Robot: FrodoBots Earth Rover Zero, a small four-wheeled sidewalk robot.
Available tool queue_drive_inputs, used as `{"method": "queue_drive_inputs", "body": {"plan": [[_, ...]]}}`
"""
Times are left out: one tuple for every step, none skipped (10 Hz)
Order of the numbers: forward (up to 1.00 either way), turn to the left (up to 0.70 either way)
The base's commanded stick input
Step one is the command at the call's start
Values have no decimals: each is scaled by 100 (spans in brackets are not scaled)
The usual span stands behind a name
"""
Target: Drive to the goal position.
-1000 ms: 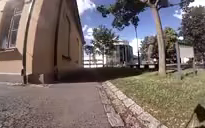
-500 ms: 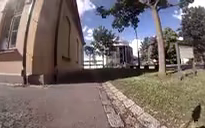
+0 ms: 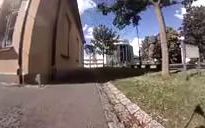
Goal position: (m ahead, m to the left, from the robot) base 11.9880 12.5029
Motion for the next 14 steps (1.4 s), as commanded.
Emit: {"method": "queue_drive_inputs", "body": {"plan": [[70,19],[70,35],[70,35],[70,5],[70,0],[70,0],[70,0],[70,0],[70,0],[70,0],[70,0],[70,0],[70,0],[70,0]]}}
